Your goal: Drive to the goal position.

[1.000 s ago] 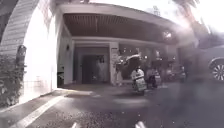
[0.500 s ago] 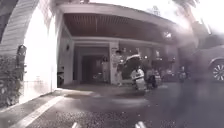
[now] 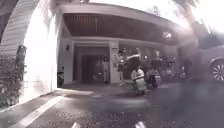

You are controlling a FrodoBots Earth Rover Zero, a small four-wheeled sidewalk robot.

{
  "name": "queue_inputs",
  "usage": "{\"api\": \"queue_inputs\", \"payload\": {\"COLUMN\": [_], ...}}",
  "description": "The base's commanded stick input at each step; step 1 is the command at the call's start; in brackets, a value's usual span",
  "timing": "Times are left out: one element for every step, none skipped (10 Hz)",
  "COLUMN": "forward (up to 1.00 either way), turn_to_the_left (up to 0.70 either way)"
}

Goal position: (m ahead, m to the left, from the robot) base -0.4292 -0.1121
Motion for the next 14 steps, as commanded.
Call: {"api": "queue_inputs", "payload": {"forward": [0.45, 0.45, 0.45, 0.45, 0.45, 0.45, 0.45, 0.45, 0.45, 0.7, 0.7, 0.7, 0.7, 0.7], "turn_to_the_left": [0.0, 0.0, 0.0, 0.0, 0.0, 0.0, 0.0, 0.0, 0.0, 0.0, 0.0, 0.0, 0.0, 0.0]}}
